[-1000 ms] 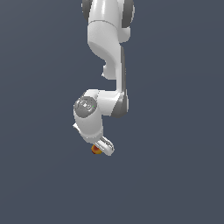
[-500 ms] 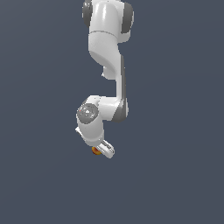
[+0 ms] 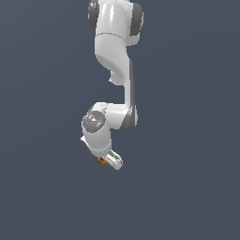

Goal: Pick up the object and move it to a goal position.

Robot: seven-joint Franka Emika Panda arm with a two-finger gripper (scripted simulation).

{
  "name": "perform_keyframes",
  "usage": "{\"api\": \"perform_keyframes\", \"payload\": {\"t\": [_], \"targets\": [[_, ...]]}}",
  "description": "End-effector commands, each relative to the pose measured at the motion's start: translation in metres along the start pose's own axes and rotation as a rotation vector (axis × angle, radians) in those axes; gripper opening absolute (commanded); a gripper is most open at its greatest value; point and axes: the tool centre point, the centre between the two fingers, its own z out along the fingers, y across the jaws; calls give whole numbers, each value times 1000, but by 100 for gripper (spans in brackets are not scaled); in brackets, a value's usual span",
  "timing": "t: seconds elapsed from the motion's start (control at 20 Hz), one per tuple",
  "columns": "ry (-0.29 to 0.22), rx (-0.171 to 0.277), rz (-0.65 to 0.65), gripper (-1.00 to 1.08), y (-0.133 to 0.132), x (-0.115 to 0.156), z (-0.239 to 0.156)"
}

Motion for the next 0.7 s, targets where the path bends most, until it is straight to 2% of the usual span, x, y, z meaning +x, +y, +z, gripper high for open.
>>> {"api": "perform_keyframes", "payload": {"t": [0.0, 0.35, 0.65], "targets": [[-3, -4, 3, -100, 3, 0, 3], [-3, -4, 3, -100, 0, -8, -4], [-3, -4, 3, -100, -9, -29, -20]]}}
